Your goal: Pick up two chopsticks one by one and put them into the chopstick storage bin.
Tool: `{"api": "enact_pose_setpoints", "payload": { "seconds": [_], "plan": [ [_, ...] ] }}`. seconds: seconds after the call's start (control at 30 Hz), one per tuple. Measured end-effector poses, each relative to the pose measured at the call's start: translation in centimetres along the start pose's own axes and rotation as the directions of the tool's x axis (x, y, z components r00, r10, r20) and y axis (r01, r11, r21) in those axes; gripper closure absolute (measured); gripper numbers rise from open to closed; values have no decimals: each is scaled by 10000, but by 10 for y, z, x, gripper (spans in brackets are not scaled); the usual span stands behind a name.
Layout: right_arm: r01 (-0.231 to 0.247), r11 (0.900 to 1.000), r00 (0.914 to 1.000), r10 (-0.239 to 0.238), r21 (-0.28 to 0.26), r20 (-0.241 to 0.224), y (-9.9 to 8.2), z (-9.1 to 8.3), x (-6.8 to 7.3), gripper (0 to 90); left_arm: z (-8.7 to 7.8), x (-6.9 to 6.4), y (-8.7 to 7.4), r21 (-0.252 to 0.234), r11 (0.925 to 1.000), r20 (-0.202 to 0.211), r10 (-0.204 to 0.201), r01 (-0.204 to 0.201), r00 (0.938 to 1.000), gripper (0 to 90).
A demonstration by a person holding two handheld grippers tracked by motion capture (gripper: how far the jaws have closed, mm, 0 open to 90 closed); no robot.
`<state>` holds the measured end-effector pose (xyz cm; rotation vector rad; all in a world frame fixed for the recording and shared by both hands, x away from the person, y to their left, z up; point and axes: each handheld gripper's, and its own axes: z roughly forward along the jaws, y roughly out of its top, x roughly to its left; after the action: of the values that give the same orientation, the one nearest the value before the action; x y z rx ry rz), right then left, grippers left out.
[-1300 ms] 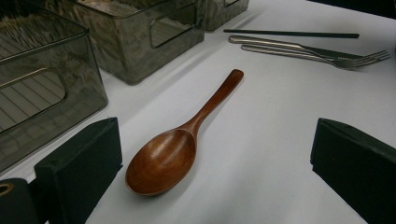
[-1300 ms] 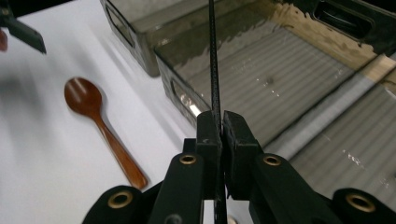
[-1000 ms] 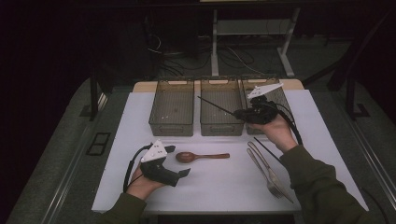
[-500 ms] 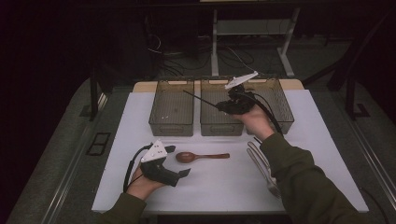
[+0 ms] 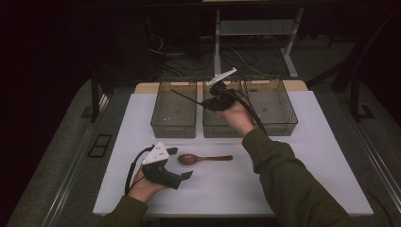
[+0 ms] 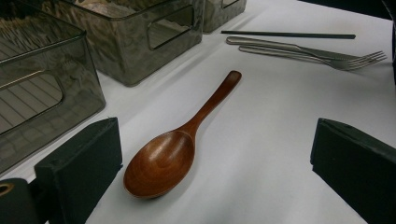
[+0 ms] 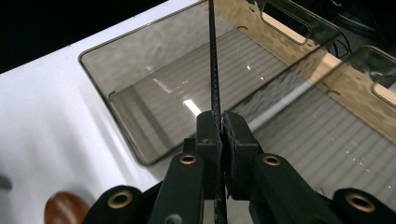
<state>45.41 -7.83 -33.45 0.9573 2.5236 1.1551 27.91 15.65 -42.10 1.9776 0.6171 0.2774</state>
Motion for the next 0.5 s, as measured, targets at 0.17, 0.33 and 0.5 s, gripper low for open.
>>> {"api": "enact_pose_setpoints", "payload": {
  "seconds": [0.17,0.33,0.5],
  "plan": [
    [-135,9993,9998,128,359,180,11,25,5,847,0,0,0,-21,10000,26,28,-28,10000,10],
    [-195,9978,9993,175,631,326,16,41,7,847,0,0,0,13,10000,48,49,-49,10000,10],
    [-307,9945,9981,252,998,556,19,58,8,847,0,-1,1,9,10000,92,73,-73,9999,10]
  ]
}}
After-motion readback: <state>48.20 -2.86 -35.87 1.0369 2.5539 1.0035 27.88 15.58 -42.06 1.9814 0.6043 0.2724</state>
